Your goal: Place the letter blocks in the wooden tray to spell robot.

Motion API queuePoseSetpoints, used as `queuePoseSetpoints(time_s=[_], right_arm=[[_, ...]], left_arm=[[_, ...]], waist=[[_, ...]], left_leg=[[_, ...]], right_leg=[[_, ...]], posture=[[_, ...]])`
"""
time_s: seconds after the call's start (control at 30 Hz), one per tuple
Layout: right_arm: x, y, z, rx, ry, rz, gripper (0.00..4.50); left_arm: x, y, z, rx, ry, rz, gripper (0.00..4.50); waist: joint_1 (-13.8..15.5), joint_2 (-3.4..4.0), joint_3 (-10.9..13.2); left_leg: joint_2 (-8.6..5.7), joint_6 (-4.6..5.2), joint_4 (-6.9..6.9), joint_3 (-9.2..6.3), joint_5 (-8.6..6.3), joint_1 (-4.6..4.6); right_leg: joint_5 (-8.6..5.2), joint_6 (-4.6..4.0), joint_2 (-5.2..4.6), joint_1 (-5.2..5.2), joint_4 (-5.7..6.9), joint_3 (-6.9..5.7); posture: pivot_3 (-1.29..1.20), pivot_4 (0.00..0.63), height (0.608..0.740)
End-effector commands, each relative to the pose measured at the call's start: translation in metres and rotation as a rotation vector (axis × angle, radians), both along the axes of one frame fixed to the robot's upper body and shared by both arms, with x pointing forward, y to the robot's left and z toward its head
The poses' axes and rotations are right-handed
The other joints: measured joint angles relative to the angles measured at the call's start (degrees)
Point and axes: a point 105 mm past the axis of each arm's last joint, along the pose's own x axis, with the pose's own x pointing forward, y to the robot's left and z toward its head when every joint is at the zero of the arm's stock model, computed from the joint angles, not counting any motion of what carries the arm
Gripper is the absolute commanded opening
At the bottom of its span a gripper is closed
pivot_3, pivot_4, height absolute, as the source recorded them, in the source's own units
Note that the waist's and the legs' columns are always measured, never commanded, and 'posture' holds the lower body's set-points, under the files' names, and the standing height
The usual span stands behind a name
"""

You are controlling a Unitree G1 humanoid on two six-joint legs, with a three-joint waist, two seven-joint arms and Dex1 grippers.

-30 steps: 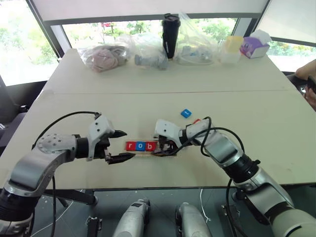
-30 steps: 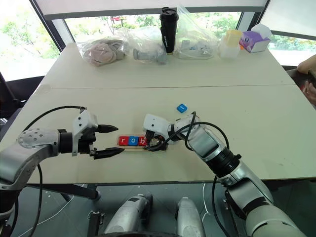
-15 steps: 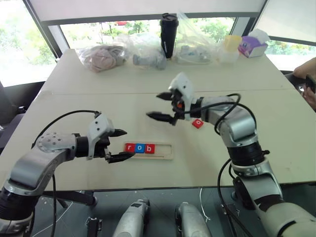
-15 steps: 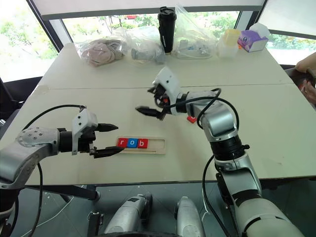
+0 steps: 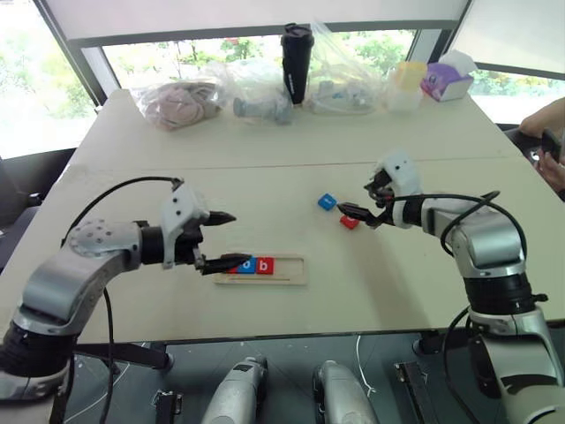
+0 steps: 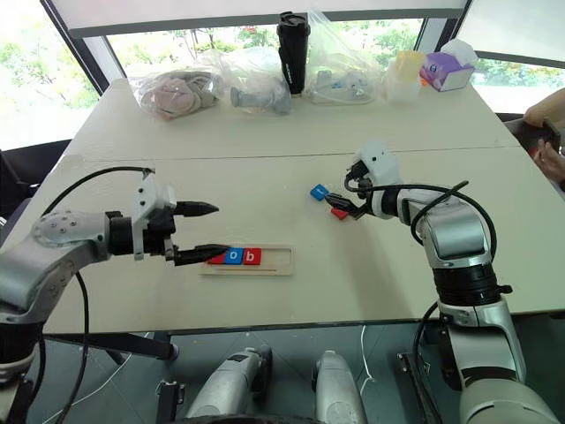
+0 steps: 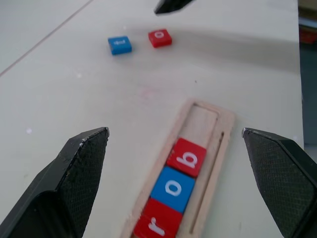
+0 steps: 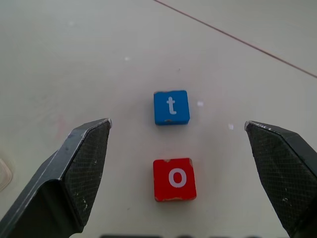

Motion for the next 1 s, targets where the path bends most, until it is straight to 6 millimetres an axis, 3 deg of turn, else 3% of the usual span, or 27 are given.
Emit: queuePoseSetpoints(time_s=[0.03, 0.5, 0.6, 0.73, 0.77, 0.83, 1.0], right_arm=[[0.0, 0.002, -0.006, -0.001, 0.021, 0.015, 4.46], [0.017, -0.005, -0.043, -0.121, 0.109, 0.024, 4.46], [0.016, -0.004, -0.049, -0.149, 0.117, 0.04, 3.59], [0.014, -0.004, -0.048, -0.142, 0.122, 0.032, 1.46], [0.014, -0.005, -0.046, -0.141, 0.116, 0.022, 1.16], [0.014, -0.006, -0.044, -0.138, 0.103, 0.006, 1.19], [0.006, -0.008, -0.009, -0.052, 0.0, -0.114, 1.19]], left_arm=[[0.003, -0.001, 0.007, 0.01, -0.036, -0.01, 4.5], [0.007, -0.011, 0.016, -0.005, -0.089, -0.001, 4.5], [0.006, -0.011, 0.013, -0.004, -0.081, 0.003, 4.5], [0.006, -0.01, 0.01, 0.001, -0.074, 0.01, 4.5], [0.006, -0.011, 0.01, 0.0, -0.072, 0.009, 4.5], [0.006, -0.012, 0.009, -0.002, -0.07, 0.008, 4.5], [0.005, -0.017, 0.008, -0.003, -0.07, -0.016, 4.5]], waist=[[0.0, 0.0, 0.0], [-0.1, 0.0, 0.0], [-0.1, -0.01, 0.0], [0.0, -0.01, 0.0], [0.0, -0.01, 0.0], [0.0, -0.02, 0.0], [0.2, -0.01, 0.0]], left_leg=[[-0.02, 0.01, 0.01, 0.03, 0.0, 0.0], [-0.05, 0.02, 0.05, 0.05, 0.01, 0.01], [-0.04, 0.01, 0.06, 0.06, 0.02, 0.04], [-0.04, 0.01, 0.07, 0.05, 0.01, 0.07], [-0.04, 0.01, 0.08, 0.05, 0.01, 0.07], [-0.04, 0.0, 0.08, 0.05, 0.01, 0.07], [-0.05, 0.01, 0.07, 0.05, 0.01, 0.0]], right_leg=[[0.04, 0.06, -0.02, 0.0, -0.02, 0.01], [0.09, 0.15, 0.0, 0.07, -0.09, 0.0], [0.09, 0.16, 0.01, 0.09, -0.07, 0.0], [0.09, 0.15, 0.01, 0.13, -0.07, 0.0], [0.09, 0.15, 0.01, 0.13, -0.07, 0.0], [0.09, 0.15, 0.01, 0.13, -0.07, 0.01], [0.08, 0.15, -0.01, 0.05, -0.07, 0.01]], posture=[[0.0, 0.15, 0.74], [0.0, 0.15, 0.74], [0.0, 0.15, 0.74], [0.0, 0.15, 0.74], [0.0, 0.15, 0.74], [0.0, 0.15, 0.74], [0.0, 0.15, 0.74]])
